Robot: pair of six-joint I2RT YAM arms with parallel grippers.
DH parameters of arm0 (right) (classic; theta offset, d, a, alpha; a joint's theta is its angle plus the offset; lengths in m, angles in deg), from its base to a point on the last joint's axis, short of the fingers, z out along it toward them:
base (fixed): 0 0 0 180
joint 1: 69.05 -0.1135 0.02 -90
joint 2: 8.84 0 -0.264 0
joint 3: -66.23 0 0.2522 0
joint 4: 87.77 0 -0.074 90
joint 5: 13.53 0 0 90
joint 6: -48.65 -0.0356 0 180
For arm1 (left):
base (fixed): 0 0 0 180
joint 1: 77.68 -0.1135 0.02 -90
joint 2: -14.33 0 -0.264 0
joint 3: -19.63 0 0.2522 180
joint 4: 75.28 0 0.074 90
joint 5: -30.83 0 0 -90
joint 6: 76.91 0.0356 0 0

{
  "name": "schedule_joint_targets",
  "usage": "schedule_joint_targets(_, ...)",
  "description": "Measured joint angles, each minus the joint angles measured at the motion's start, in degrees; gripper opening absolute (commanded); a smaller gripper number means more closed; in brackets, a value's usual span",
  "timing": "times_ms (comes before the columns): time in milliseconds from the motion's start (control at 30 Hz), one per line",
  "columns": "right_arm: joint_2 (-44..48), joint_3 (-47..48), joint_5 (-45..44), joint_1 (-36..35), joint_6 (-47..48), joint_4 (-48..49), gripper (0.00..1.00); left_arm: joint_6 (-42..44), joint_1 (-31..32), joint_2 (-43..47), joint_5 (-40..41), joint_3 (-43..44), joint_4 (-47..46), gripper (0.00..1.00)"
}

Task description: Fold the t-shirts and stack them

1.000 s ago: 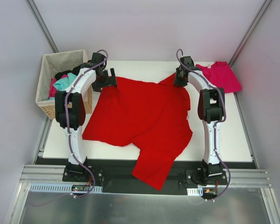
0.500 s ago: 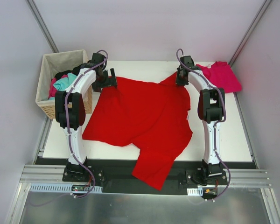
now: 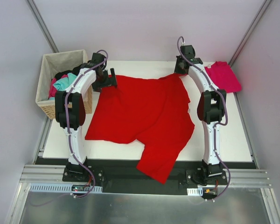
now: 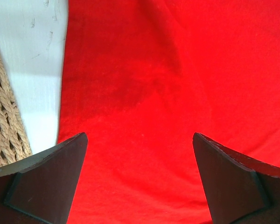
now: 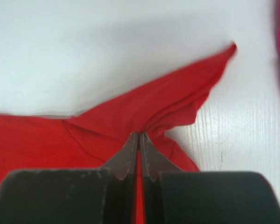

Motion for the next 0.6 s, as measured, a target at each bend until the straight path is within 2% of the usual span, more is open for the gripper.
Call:
schedule_joint_targets(233,-0.22,1.4,0.15,-0.74,0.0,0.09,0.03,0.07,0.0,0.0,0.04,0.0,-0.04,0.97)
schedule_joint_targets(367,-0.33,1.36,0.24,-0.76,0.0,-0.46,0.18,0.04,0.0,0.0,0.02,0.0,-0.09,0.97)
schedule_joint_targets(400,-0.33,1.16,0.22,-0.76,0.37,-0.37,0.27,0.04,0.0,0.0,0.0,0.0,-0.11,0.97)
schedule_joint_targets(467,-0.33,0.09,-0.07,-0.76,1.03,-0.33,0.36,0.04,0.0,0.0,-0.02,0.0,-0.13,0.97)
schedule_joint_targets(500,-0.31,-0.76,-0.22,-0.76,1.22,-0.22,0.44,0.04,0.0,0.0,-0.02,0.0,-0.15,0.97)
schedule_joint_targets(600,0.11,-5.55,-1.6,-0.76,2.4,-0.55,0.55,0.02,0.0,0.0,-0.02,0.0,-0.17,0.97)
